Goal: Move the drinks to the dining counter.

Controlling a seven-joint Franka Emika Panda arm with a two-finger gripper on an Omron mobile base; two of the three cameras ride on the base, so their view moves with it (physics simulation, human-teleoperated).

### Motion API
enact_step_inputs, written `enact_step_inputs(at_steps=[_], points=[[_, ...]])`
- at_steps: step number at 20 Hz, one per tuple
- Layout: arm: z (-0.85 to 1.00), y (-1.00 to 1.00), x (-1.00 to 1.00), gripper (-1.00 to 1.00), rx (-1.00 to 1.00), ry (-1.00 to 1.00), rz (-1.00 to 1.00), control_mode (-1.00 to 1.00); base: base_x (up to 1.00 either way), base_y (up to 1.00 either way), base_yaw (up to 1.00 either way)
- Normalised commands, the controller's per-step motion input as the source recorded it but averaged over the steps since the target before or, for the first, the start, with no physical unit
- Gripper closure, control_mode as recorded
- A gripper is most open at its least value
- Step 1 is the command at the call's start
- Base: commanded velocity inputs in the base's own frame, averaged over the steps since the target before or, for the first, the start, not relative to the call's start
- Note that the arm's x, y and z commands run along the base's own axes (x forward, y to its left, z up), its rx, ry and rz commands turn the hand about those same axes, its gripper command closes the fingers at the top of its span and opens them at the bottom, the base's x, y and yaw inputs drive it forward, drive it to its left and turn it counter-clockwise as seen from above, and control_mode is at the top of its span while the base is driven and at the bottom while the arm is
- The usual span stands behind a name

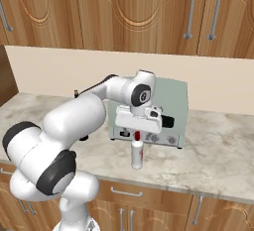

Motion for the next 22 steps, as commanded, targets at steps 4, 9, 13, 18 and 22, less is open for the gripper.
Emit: enact_step_inputs(at_steps=[4,9,13,18,22], points=[[0.0,0.03,0.06,-1.0,0.0,-0.07,0.0,-1.0,0.0,0.0,0.0],[0.0,0.0,0.2,-1.0,0.0,-0.03,0.0,-1.0,0.0,0.0,0.0],[0.0,0.0,0.31,-1.0,0.0,0.0,0.0,-1.0,0.0,0.0,0.0],[0.0,-0.11,0.04,-1.0,0.0,0.0,0.0,-1.0,0.0,0.0,0.0],[0.0,-0.17,-0.25,-1.0,0.0,0.0,0.0,-1.0,0.0,0.0,0.0]])
